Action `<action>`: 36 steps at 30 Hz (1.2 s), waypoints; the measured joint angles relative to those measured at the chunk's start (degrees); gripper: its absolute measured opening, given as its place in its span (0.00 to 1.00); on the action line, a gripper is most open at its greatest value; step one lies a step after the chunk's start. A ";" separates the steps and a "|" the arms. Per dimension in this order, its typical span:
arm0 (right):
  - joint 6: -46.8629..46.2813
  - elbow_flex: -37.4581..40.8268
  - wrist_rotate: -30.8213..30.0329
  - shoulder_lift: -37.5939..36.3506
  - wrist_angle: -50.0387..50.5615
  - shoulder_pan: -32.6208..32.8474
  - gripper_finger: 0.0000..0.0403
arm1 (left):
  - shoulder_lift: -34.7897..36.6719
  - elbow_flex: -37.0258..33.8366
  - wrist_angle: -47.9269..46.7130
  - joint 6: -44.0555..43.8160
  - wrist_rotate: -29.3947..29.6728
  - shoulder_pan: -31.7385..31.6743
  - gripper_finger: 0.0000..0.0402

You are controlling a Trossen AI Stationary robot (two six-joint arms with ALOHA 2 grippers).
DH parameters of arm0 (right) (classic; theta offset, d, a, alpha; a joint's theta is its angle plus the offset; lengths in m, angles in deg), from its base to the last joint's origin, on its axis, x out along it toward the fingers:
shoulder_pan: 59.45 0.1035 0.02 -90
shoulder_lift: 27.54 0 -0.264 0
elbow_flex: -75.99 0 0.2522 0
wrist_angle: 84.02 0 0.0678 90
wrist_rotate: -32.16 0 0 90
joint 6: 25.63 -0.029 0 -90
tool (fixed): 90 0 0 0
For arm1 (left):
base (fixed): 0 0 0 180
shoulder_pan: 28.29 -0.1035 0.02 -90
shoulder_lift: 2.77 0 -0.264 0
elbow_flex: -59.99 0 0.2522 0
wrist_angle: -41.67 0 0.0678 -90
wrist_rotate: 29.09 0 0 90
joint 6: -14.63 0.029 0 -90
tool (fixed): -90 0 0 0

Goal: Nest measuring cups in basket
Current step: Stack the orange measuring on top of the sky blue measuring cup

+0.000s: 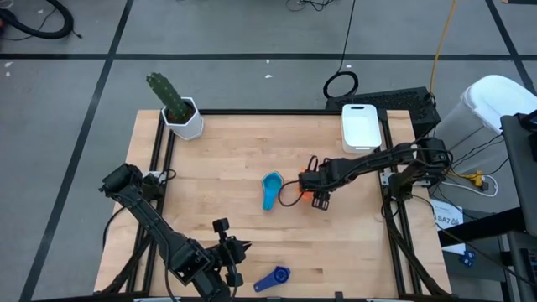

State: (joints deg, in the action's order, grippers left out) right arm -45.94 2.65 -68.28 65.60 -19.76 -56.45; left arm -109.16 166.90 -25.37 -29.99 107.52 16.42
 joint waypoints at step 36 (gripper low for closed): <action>13.60 7.37 -0.47 1.77 -15.33 0.66 0.05 | 0.00 0.00 -0.07 3.67 0.02 -0.44 0.08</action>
State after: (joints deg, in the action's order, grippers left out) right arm -32.34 10.02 -68.75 67.37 -35.09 -55.79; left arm -109.16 166.90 -25.44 -26.32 107.54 15.99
